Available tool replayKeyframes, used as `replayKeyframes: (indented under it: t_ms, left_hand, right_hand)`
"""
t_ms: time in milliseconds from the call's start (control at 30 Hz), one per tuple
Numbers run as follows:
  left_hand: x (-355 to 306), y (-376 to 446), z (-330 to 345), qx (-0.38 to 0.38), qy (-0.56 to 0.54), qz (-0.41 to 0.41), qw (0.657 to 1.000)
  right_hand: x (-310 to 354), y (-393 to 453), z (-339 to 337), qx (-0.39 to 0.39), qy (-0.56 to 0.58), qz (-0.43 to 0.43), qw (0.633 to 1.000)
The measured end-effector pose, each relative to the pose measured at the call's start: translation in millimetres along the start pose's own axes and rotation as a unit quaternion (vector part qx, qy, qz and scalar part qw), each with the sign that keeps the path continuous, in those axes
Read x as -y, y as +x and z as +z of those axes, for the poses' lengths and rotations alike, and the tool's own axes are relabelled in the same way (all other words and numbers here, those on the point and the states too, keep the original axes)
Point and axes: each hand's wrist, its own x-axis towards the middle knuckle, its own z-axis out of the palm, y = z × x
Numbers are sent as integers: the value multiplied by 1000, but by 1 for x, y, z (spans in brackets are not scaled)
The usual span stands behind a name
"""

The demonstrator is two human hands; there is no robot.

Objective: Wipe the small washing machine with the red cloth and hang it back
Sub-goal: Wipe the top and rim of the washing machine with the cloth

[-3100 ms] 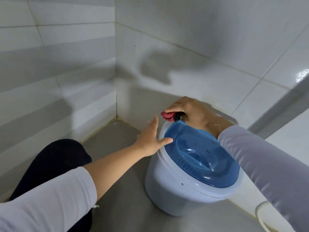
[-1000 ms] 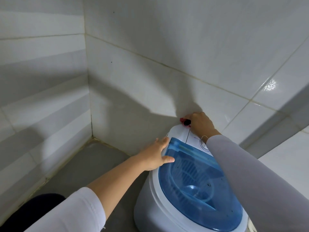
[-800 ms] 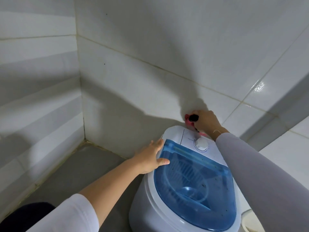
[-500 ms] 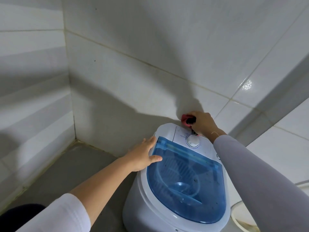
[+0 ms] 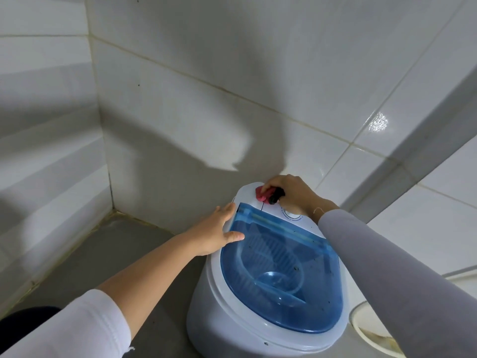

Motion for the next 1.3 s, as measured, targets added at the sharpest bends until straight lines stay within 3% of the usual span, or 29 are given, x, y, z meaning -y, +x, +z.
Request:
replayKeyframes:
  t_ms: [300,433,567,667,900,1033,1300]
  left_hand:
    - [-8,-6,-2,2,10,-17,1000]
    - [-15,-10,-4,3,7,-21,1000]
    - [-21,-6,-11,7,28,-47,998]
    - [-32,1,-11,-14,63,-43,997]
    - [-56,30,-1,-9,284,-15,959]
    - [-59,41,4,35,333,-12,942]
    - [-64,46,6,41,380,-35,923]
  right_hand:
    - [-6,-15,-5,105,-74,-95,987]
    - [-7,-14,-20,159,-105,-57,980]
    - [-16,-23,-54,35,16,16,999]
    - [-32,-27,-70,-29,33,42,998]
    - [-39,-19,-44,-13,64,40,997]
    - [-54,-2,-20,15,36,37,999]
    - [-78,-8,-5,-21,62,24,998]
